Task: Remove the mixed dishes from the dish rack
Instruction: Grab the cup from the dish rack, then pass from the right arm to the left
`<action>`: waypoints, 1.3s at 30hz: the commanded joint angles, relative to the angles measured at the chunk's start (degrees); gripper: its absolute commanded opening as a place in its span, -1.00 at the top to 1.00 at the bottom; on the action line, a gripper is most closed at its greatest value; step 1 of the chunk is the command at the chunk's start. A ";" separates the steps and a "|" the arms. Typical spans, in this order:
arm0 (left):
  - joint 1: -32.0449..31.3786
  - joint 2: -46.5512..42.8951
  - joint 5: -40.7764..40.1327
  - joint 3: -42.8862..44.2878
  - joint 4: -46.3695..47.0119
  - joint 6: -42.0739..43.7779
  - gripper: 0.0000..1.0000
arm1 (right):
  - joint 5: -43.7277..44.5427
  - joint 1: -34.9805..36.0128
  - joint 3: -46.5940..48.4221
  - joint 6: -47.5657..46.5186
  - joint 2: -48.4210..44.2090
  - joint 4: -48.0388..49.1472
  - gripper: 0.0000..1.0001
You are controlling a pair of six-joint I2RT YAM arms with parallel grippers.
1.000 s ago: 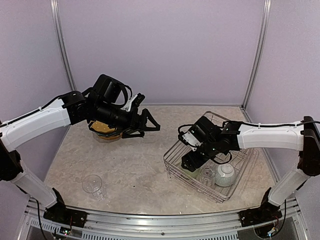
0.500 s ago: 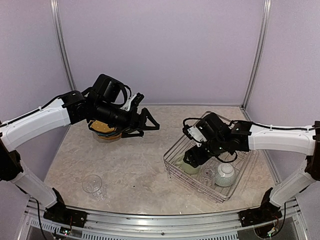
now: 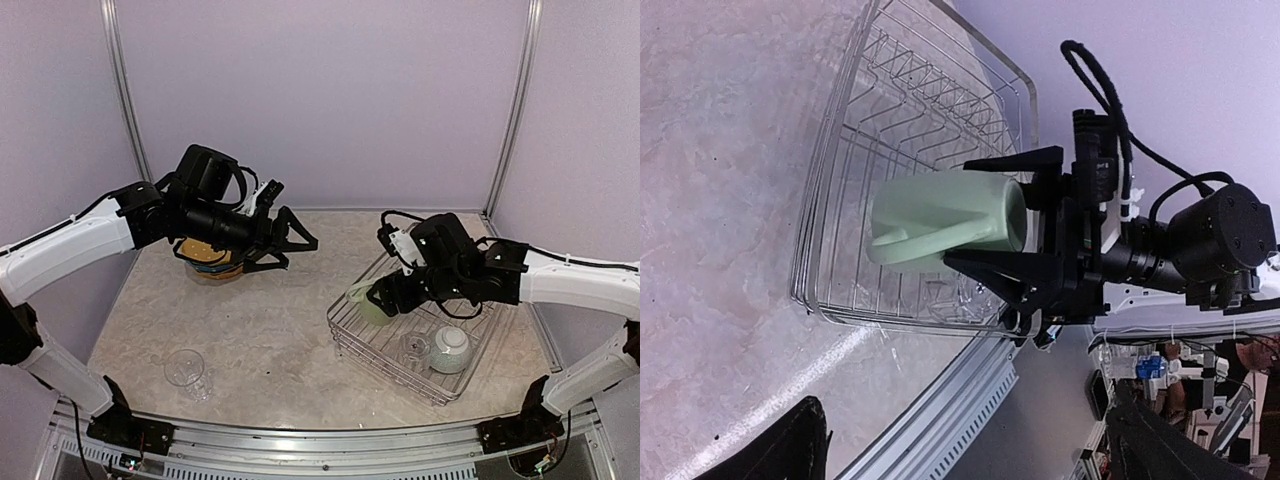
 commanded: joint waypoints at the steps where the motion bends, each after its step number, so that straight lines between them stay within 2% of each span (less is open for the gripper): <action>1: 1.98 -2.35 5.12 -3.61 5.31 -3.12 -0.84 | 0.90 0.07 -2.68 1.79 -7.78 9.41 1.00; 9: 5.85 -2.35 19.63 -9.24 20.86 -13.21 -0.81 | -8.43 0.11 -10.28 0.99 -16.00 30.82 1.00; 14: 5.87 0.28 27.06 -12.85 36.28 -24.86 -0.80 | -15.52 0.09 -9.77 -0.46 -13.74 41.05 1.00; 19: 5.62 3.48 30.40 -15.89 51.00 -35.80 -0.73 | -20.13 0.85 -8.90 -1.54 -10.58 48.90 1.00; 26: 5.61 5.70 31.14 -17.60 59.16 -41.45 -0.72 | -22.64 1.23 -9.36 -1.75 -9.03 53.04 1.00; 32: 5.07 10.21 32.74 -19.02 74.64 -51.34 -0.45 | -22.97 1.23 -11.57 -0.78 -8.44 57.57 1.00; 39: 2.71 15.15 33.52 -13.76 75.54 -53.88 -0.42 | -15.80 1.23 -11.19 -0.27 -5.28 55.41 1.00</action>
